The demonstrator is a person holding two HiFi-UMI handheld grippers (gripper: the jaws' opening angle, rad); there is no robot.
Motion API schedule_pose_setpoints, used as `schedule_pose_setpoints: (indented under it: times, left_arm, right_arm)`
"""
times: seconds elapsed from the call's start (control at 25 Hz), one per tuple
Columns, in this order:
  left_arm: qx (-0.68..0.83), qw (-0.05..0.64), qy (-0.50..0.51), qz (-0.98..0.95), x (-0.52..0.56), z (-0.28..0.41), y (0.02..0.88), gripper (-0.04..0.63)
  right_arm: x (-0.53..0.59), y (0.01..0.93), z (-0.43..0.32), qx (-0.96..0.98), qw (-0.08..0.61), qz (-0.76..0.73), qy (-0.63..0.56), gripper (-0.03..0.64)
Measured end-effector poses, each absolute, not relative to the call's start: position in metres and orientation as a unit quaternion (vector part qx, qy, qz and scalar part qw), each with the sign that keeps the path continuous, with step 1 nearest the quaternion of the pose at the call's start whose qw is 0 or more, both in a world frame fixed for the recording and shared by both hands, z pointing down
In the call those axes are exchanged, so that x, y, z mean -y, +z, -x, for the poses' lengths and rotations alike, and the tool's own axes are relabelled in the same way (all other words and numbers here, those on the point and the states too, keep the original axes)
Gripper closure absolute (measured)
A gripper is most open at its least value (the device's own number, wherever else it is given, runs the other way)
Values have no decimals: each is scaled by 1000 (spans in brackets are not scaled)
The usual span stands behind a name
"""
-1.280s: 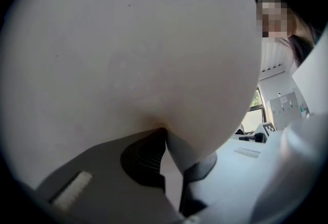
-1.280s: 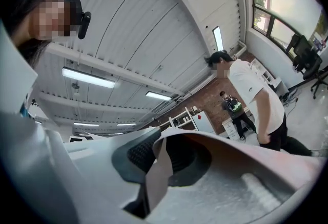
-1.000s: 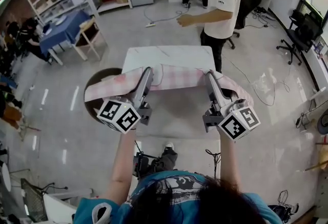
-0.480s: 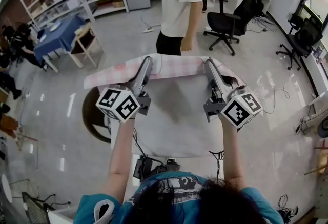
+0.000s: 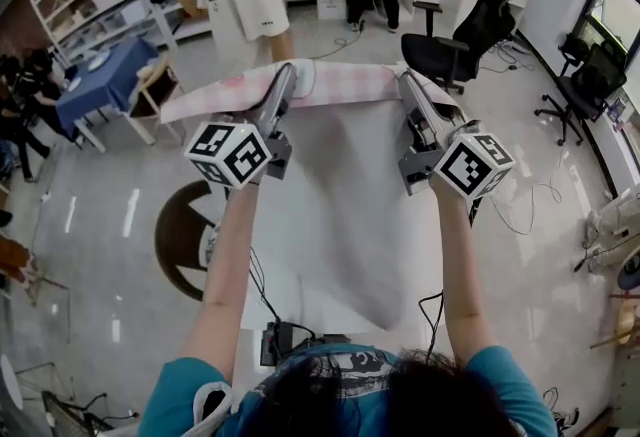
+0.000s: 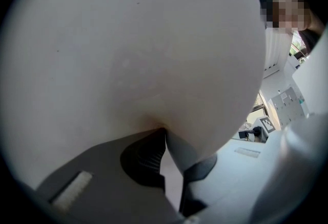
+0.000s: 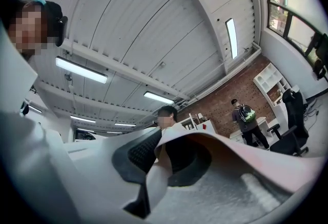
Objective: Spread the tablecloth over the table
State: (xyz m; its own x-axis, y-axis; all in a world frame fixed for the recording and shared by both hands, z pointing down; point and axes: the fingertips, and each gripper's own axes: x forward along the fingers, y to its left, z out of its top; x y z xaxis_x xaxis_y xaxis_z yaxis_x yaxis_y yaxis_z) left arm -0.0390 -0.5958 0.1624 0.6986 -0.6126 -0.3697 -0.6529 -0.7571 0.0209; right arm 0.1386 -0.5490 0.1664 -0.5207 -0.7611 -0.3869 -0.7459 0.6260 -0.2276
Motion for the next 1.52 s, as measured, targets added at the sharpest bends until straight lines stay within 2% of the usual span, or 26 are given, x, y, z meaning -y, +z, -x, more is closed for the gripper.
schedule_pose_setpoints:
  times: [0.24,0.44,0.56,1.04,1.52]
  left_arm:
    - [-347,96,209,909,654,49,105,557]
    - [-329,139,272,894,649,75,56,555]
    - [-316,139,279,896,637,83,65,557]
    - [-353,-44,160,921,609,88,302,551]
    - [-373,-168,143,901,525,120,414,545]
  right_arm:
    - [605,106,-127,-884,219,408,58,589]
    - [604,53,-97,-894,157,372,196,577]
    - [592,65,-88,-896,134,358,226,575]
    - [564,316,-87,-919,87,384,-36,575]
    - [475,416,-62,-903,90,372,-196,583]
